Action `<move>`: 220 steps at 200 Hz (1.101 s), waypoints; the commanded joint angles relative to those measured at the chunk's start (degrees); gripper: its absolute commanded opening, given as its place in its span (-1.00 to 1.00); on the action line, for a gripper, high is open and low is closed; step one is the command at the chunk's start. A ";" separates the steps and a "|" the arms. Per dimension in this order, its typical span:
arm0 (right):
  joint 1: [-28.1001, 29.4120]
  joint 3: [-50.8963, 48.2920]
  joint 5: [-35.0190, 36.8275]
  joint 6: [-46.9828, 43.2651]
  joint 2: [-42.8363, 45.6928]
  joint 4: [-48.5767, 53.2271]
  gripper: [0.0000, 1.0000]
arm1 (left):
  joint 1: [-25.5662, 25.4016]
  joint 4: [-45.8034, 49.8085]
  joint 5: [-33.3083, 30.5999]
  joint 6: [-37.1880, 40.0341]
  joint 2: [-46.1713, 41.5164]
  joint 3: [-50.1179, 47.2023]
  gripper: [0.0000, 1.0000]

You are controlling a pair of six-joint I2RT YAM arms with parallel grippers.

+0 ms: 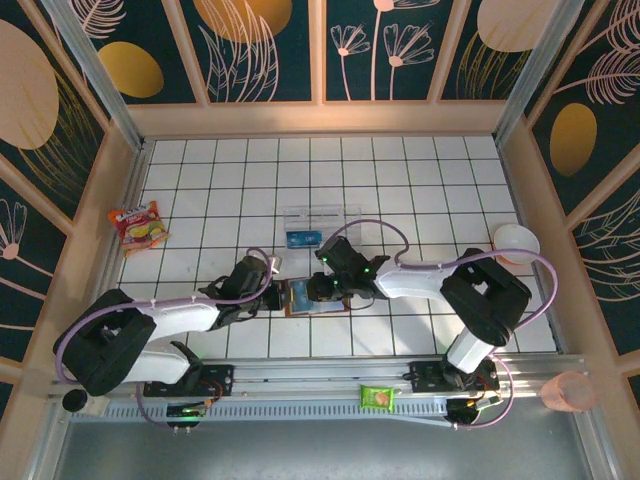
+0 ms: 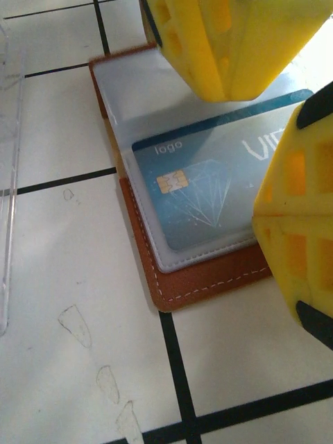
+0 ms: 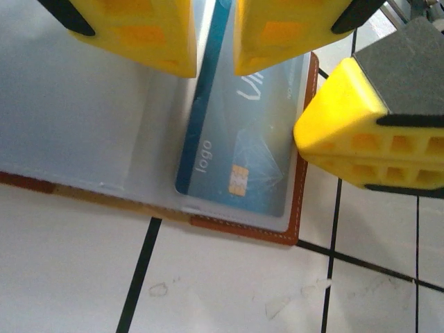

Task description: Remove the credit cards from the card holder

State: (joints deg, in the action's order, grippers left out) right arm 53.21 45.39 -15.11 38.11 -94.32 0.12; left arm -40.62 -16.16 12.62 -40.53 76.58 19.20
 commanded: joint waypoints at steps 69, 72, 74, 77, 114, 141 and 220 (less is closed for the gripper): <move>-1.43 -1.17 -2.00 5.38 -2.44 -1.80 -0.58 | -0.21 1.43 -1.11 0.42 1.18 -1.10 -1.00; -1.44 -1.24 -2.27 5.40 -2.51 -2.06 -0.58 | -0.18 1.40 -1.06 0.45 1.20 -1.10 -1.00; -1.44 -1.24 -2.46 5.46 -2.64 -2.23 -0.58 | -0.16 1.44 -1.10 0.45 1.25 -1.10 -1.00; -1.49 -1.26 -2.66 5.55 -2.82 -2.35 -0.58 | -0.24 1.41 -1.11 0.48 1.22 -1.14 -1.00; -1.65 -1.96 -5.01 6.35 -3.31 -5.02 -0.62 | -0.24 0.77 -0.38 0.36 1.97 -1.10 -1.00; -1.83 -2.65 -4.82 7.03 -2.99 -5.31 -0.83 | -0.19 0.83 -0.28 0.45 1.88 -1.10 -1.00; -2.41 -6.99 1.67 9.13 4.39 -1.46 -1.00 | -0.20 1.51 -0.85 0.27 0.88 -0.77 -1.00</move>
State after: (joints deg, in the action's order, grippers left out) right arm 51.29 40.25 -17.41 46.11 -93.17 -5.34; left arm -40.73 -17.34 12.64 -40.51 77.21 19.18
